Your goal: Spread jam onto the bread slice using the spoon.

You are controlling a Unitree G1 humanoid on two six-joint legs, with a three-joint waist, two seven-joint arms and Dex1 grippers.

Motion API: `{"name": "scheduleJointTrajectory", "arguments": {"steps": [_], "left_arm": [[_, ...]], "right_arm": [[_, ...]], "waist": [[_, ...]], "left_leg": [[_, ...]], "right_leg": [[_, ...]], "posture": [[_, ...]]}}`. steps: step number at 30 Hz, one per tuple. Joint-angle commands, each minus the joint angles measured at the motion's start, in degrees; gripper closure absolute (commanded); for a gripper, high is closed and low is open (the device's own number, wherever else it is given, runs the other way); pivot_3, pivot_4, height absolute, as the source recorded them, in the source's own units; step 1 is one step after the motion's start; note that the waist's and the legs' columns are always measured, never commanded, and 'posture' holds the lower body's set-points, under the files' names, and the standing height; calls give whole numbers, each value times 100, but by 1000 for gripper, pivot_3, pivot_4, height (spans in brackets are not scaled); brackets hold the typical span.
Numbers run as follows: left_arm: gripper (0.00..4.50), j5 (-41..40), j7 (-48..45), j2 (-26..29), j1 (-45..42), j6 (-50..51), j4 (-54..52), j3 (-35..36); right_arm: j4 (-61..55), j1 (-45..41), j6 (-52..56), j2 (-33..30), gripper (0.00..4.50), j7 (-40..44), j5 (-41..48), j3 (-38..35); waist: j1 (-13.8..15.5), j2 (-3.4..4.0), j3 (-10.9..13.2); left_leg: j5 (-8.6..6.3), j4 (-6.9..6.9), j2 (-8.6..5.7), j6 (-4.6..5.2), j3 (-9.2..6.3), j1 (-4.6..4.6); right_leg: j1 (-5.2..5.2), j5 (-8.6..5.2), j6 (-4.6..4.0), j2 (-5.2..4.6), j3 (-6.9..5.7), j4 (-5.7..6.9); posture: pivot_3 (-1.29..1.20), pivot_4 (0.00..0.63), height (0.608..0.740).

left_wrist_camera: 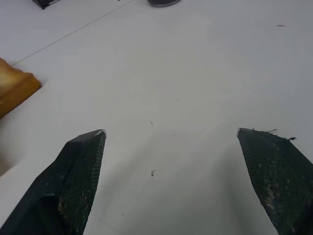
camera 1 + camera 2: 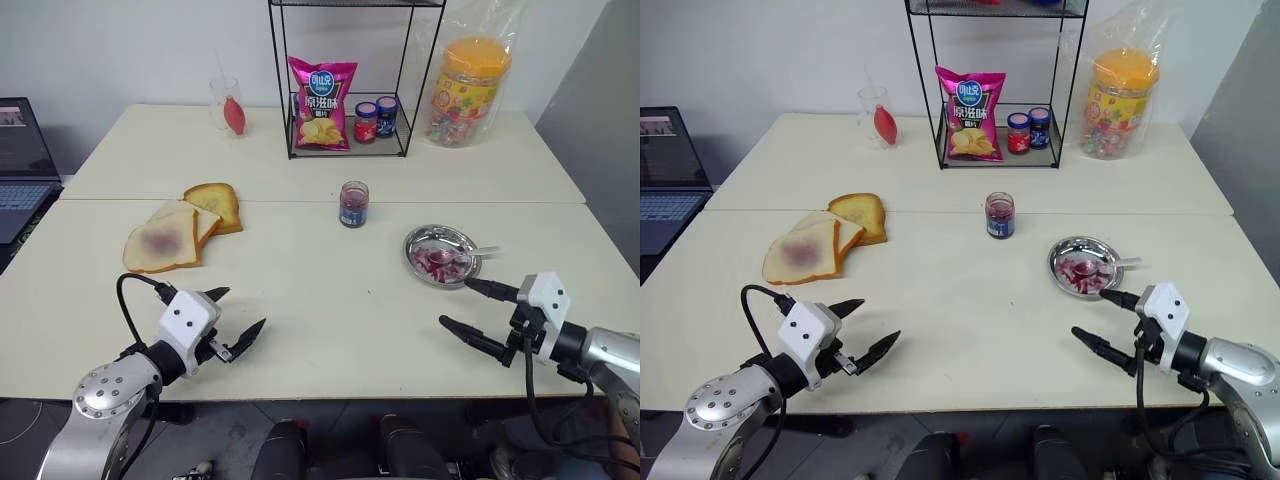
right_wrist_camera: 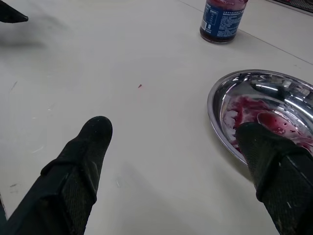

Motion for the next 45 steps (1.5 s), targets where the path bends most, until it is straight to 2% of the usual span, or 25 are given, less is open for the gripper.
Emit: {"name": "scheduleJointTrajectory", "arguments": {"steps": [1, 11, 14, 16, 20, 26, 34, 39, 42, 45], "left_arm": [[0, -156, -62, -51, -18, -103, -228, 59], [0, 171, 109, 49, -79, 84, -184, -60], [0, 282, -12, 99, -75, -134, -116, -119], [0, 21, -336, 179, -57, -179, -36, -14], [0, 178, -245, 72, -115, -662, 156, 81], [0, 264, 104, -164, -128, -788, 180, 147], [0, -147, 889, -633, -535, -260, 310, 855], [0, -778, 1699, -992, -1037, 592, 580, 1635], [0, -1075, 2032, -1005, -1360, 977, 1023, 2152], [0, -1200, 2357, -913, -1674, 1176, 1594, 2580]], "right_arm": [[-253, 8, 7, -9, 13, -32, 25, -123], [-311, 28, 79, 18, 13, -60, 3, -65], [-326, 60, 56, 37, 13, -74, -25, -23], [-354, 101, 45, 41, 13, -78, -36, -4], [-397, 117, 52, 12, 13, -75, -47, 25], [-481, 39, 110, 12, 13, -125, -29, 101], [-505, -260, 101, 55, 13, -108, -33, 345], [-530, -600, 126, 111, 13, -115, -34, 601], [-595, -937, 303, 112, 13, -119, -31, 866], [-704, -1554, 920, 194, 13, -302, 174, 1176]], "waist": [[0, 0, 0], [-1, 0, 0], [0, 0, 0], [0, 0, 0], [1, 1, 0], [1, 1, 0], [1, 1, -1], [0, 0, -1], [-3, 0, -1], [-21, 0, -1]], "left_leg": [[0, 0, 0, 0, 0, 0], [0, 0, 0, 0, 1, 1], [0, 0, 0, 0, 1, 1], [0, 0, 0, 0, 1, 1], [0, 0, 1, 0, 3, 1], [0, 0, 1, 0, 5, 1], [0, 0, 2, 0, 4, 4], [0, 0, 1, 0, 4, 4], [0, 1, 2, 0, 1, 7], [0, 0, 2, 0, 0, 9]], "right_leg": [[0, 0, 0, 0, 0, 0], [0, 0, 0, 0, 1, 0], [0, 0, 0, 0, 1, 0], [0, 0, 0, 0, 1, 0], [-1, 0, -1, -1, 2, -1], [-1, 0, 0, 0, 4, -1], [-1, 0, 1, 0, 0, 0], [2, 5, 9, 0, 1, 0], [2, 10, 18, 4, -3, 4], [3, 11, 18, 4, -3, 4]], "posture": [[0, 150, 740], [0, 150, 740], [0, 150, 740], [0, 150, 740], [0, 150, 740], [0, 150, 740], [0, 150, 740], [0, 150, 740], [0, 150, 740], [0, 150, 740]]}}
